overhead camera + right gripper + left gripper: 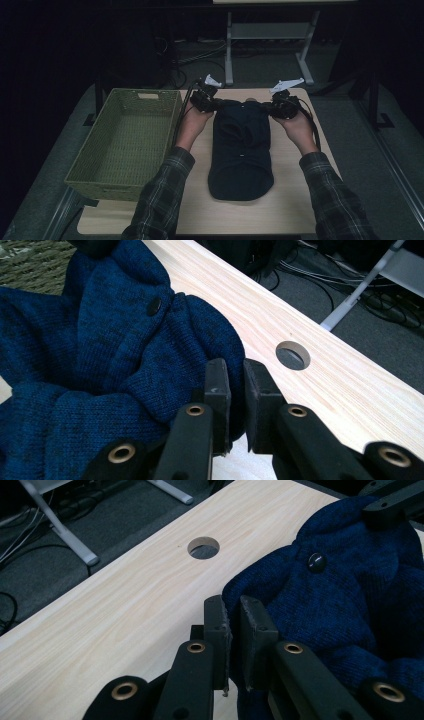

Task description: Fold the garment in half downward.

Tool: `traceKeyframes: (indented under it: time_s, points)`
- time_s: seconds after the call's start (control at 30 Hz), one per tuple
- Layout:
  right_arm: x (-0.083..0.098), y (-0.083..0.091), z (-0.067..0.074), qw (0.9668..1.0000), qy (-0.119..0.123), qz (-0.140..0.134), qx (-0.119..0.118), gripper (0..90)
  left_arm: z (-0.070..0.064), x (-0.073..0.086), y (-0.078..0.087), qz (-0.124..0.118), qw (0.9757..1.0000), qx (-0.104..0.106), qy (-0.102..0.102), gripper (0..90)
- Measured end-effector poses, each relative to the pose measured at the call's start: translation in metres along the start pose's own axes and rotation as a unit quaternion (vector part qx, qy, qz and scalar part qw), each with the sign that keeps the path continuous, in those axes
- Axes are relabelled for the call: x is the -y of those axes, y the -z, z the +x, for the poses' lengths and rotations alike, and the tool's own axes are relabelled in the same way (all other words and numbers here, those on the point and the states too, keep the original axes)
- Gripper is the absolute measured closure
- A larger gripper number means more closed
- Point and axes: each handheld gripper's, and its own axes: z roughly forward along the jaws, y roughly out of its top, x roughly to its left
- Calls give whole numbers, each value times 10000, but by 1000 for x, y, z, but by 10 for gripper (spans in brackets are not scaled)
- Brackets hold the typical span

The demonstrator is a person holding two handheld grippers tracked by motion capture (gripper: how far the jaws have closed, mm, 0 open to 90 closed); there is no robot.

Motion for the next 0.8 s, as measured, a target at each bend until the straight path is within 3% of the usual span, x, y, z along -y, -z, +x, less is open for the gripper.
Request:
traceKeyframes:
  time_s: [0.2,0.43,0.8]
  points:
    - [6,-1,7,10000,63,39,-35,818,-4,12,5,-59,9999,87,65,830]
    - [10,8,18,9997,135,-173,-127,818,-10,20,19,-90,9999,114,81,830]
    - [30,19,33,9990,240,-305,-217,816,-34,37,33,-121,9998,167,-54,830]
